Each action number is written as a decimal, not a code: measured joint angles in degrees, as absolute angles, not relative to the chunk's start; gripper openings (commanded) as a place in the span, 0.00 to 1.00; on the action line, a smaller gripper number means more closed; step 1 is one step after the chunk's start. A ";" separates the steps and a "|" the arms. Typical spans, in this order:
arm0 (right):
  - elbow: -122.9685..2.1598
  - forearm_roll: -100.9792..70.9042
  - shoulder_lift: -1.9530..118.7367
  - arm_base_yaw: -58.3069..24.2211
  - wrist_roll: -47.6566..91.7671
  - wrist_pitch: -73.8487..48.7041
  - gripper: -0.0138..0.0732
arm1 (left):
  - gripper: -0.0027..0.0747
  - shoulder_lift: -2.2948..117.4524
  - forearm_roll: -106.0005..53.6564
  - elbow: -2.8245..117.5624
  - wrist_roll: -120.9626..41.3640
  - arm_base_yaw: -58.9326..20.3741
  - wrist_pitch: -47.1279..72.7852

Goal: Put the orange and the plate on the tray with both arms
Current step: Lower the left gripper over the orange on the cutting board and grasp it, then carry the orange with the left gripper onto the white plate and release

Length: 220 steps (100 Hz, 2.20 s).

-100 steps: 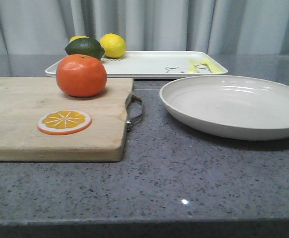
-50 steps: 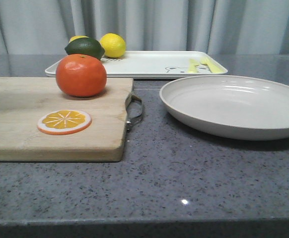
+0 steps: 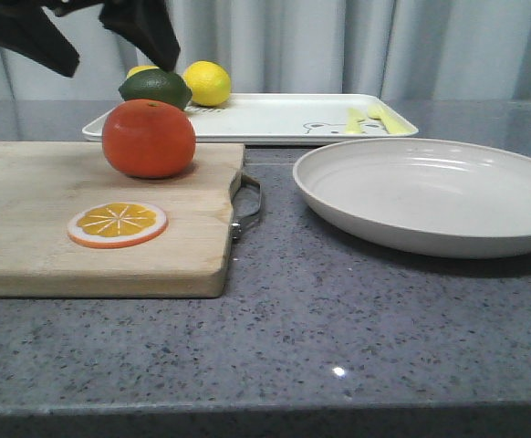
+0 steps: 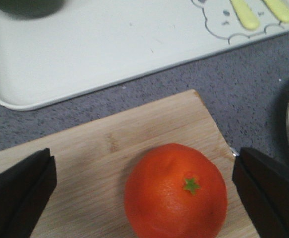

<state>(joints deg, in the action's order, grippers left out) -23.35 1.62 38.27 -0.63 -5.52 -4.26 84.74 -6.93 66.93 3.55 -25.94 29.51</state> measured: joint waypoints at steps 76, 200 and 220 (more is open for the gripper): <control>-23.35 1.62 38.27 -0.63 -5.52 -4.26 0.09 | 0.93 94.70 -12.33 75.68 3.55 -26.22 44.02; -23.35 1.62 38.27 -0.63 -5.54 -4.37 0.09 | 0.44 99.55 -14.56 91.05 0.00 -37.01 49.38; -23.35 1.62 38.27 -0.63 -5.54 -4.37 0.09 | 0.44 107.41 -15.05 99.63 0.00 -42.90 52.73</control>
<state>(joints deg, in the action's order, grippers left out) -23.35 1.62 38.27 -0.63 -5.54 -4.37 107.41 -15.05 99.63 0.00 -42.90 52.73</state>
